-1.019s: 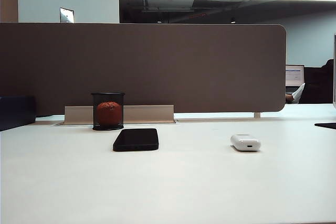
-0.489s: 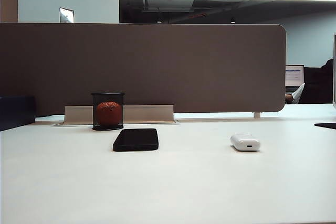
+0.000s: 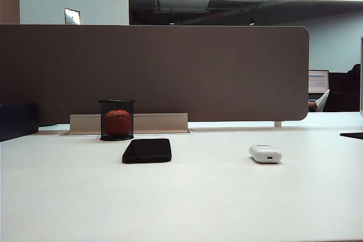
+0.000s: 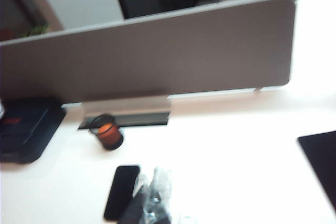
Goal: Find the wireless headphone case on the desktop and place it on the left side of the phone.
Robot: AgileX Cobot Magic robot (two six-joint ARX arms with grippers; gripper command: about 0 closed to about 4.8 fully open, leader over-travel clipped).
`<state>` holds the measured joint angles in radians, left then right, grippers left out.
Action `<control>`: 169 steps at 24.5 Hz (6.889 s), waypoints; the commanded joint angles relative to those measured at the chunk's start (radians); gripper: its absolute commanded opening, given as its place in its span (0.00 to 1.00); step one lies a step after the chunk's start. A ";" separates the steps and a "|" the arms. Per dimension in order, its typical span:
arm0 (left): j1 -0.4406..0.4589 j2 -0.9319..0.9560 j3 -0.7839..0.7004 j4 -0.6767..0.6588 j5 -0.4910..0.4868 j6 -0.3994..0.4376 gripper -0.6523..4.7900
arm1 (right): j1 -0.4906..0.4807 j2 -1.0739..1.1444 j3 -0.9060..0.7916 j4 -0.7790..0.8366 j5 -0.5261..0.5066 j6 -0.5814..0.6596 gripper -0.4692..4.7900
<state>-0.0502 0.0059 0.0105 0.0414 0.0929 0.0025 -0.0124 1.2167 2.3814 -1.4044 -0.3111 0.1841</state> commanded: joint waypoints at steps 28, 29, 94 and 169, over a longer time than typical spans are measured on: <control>0.002 0.001 0.002 -0.002 -0.007 -0.003 0.11 | 0.196 0.056 -0.355 0.012 -0.031 0.033 0.08; 0.002 0.001 0.002 -0.003 -0.007 -0.002 0.11 | 0.196 0.055 -0.369 0.012 -0.031 0.033 0.08; 0.002 0.000 0.002 -0.003 -0.005 -0.003 0.11 | 0.218 -0.017 -1.009 0.353 0.005 0.002 0.39; 0.002 0.001 0.002 -0.003 -0.003 -0.003 0.11 | 0.458 0.551 -1.279 1.042 0.336 0.148 1.00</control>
<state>-0.0502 0.0059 0.0105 0.0261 0.0872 0.0029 0.4438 1.7653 1.1004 -0.3717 0.0257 0.3386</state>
